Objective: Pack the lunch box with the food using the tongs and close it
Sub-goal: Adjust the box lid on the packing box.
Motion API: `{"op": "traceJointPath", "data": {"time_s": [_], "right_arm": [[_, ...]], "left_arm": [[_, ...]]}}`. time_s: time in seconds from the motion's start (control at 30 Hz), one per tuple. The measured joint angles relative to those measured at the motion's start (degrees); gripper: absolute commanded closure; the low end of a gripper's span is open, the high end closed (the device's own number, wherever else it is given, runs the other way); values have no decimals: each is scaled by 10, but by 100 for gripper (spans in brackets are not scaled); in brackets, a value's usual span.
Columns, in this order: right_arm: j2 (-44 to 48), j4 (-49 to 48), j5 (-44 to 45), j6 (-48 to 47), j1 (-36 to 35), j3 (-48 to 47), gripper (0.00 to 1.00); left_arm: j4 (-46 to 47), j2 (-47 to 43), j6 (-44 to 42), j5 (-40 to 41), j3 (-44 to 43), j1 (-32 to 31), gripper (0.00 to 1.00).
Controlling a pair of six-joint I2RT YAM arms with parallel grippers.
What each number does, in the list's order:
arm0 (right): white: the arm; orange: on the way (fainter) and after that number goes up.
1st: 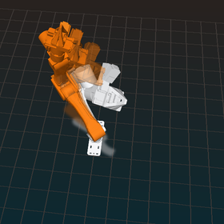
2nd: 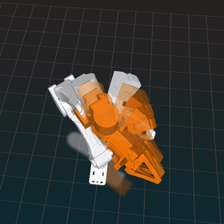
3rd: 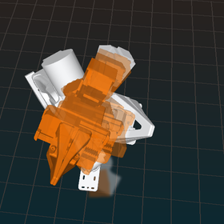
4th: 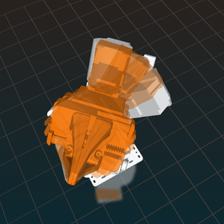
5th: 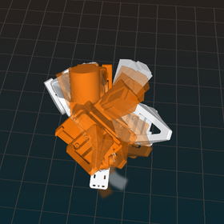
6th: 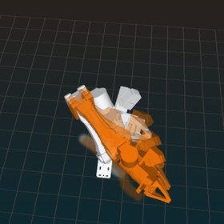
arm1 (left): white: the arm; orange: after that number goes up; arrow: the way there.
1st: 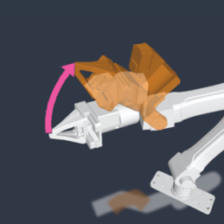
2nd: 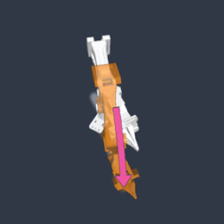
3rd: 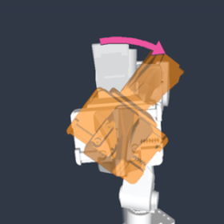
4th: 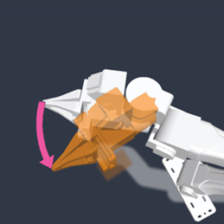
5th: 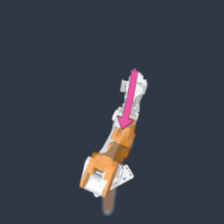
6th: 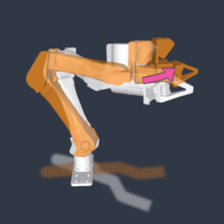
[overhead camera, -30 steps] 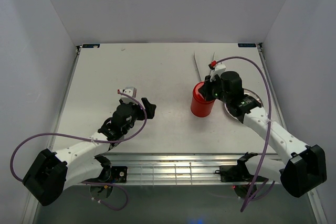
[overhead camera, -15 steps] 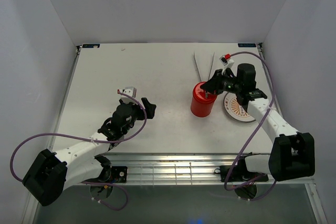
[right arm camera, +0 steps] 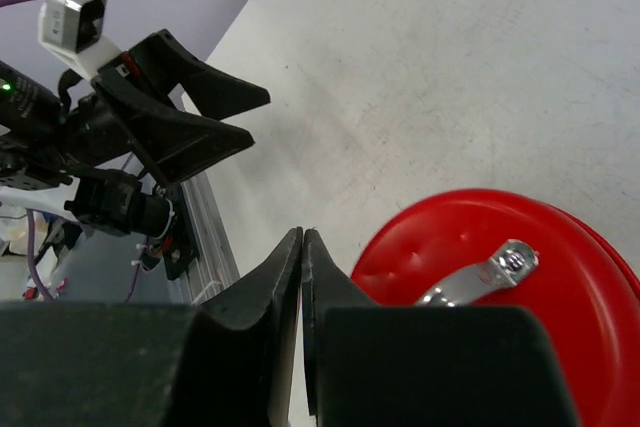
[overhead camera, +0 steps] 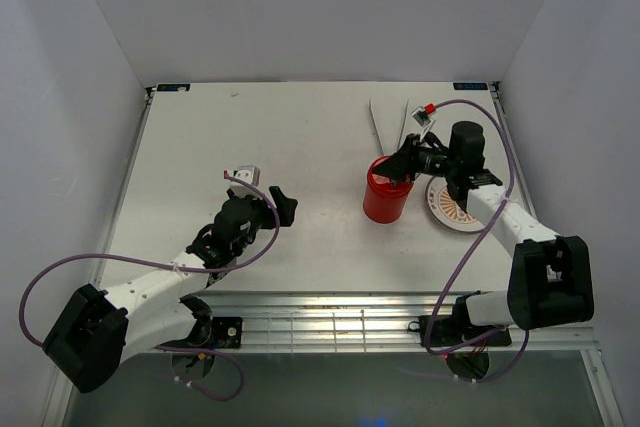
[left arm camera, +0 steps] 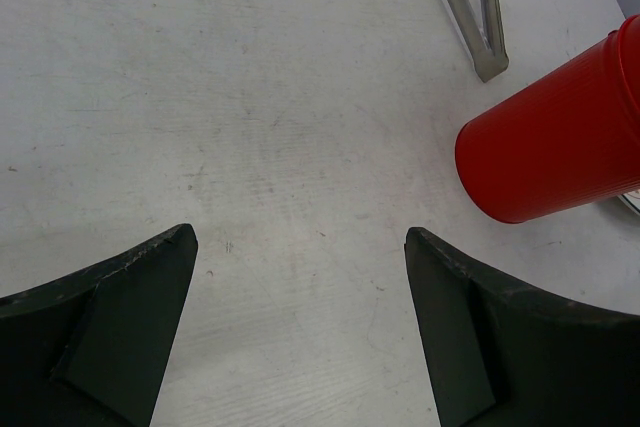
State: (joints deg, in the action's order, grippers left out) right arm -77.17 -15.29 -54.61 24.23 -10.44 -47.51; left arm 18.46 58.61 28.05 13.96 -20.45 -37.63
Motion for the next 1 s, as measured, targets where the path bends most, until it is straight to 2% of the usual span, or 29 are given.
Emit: {"op": "traceJointPath", "data": {"time_s": [0.3,0.73,0.83,1.0], "right_arm": [[-36,-26,-14,7,16,32,92],[53,88,16,-9,8,-48,92],[73,114,57,-25,-29,-56,92],[125,186,204,-68,-165,-61,82]], "left_arm": [[0,0,0,0,0,0,5],[0,2,0,0,0,0,5],[0,5,0,0,0,0,5],[-1,-1,-2,-16,-1,0,5]]}}
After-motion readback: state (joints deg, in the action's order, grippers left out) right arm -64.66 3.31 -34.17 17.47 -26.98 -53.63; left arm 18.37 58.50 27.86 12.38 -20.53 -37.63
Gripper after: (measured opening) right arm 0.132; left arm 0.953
